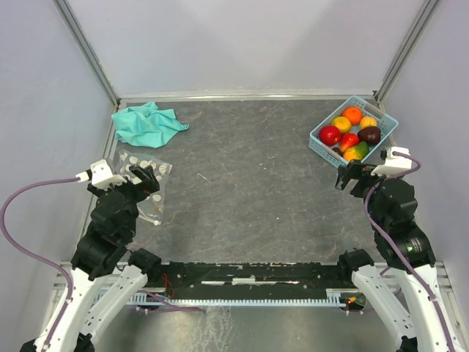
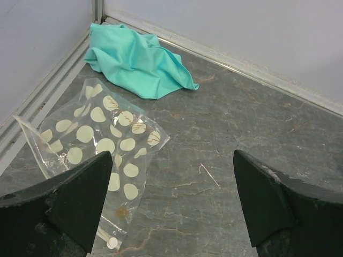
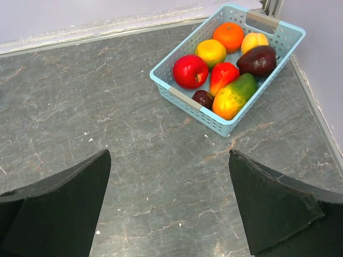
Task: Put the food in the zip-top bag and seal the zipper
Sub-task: Pick up the zipper food storage bag at the center of the board.
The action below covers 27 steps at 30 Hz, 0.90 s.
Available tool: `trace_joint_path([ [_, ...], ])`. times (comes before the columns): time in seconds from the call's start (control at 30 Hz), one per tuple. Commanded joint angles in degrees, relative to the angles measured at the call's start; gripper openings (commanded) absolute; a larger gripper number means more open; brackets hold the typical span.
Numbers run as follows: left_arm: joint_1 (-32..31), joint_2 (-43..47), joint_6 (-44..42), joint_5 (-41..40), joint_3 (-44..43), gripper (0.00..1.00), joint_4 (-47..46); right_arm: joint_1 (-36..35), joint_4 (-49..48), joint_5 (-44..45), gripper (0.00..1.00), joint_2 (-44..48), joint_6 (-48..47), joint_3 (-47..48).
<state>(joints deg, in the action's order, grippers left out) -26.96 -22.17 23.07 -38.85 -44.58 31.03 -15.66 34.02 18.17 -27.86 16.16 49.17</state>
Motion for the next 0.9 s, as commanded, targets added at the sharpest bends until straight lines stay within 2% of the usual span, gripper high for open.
trace_joint_path([
  [0.0, -0.31, -1.94, 2.98, -2.64, 0.1, 1.0, -0.72, -0.23, -3.61, -0.24, 0.99, -0.3, -1.31, -0.51],
  [0.3, -0.35, -6.35, 5.45, -6.28, 0.19, 1.0, 1.11, -0.17, -3.17, -0.33, 0.99, 0.89, -0.3, -1.28],
  [0.5, -0.23, -13.51, 14.48, -11.5, -0.29, 1.0, 7.84, -0.26, -3.45, -1.08, 0.99, 1.93, 1.59, -2.98],
  [0.53, -0.25, -16.23, 18.48, -12.76, -0.12, 1.0, 10.14, -0.28, -3.87, -1.52, 0.99, 2.54, 2.07, -3.67],
  [0.63, 0.5, -20.59, 22.06, -12.77, 0.5, 1.0, 11.92, -0.46, -4.05, -1.74, 0.99, 3.15, 2.29, -4.66],
  [0.73, 3.05, -23.71, 25.27, -11.31, 1.91, 1.0, 10.92, -1.33, -4.42, -1.7, 0.99, 3.9, 2.29, -5.79],
  [0.87, 12.92, -25.63, 24.74, -2.86, 4.11, 0.99, 6.18, -3.12, -4.66, -1.42, 0.99, 4.67, 2.08, -6.81],
])
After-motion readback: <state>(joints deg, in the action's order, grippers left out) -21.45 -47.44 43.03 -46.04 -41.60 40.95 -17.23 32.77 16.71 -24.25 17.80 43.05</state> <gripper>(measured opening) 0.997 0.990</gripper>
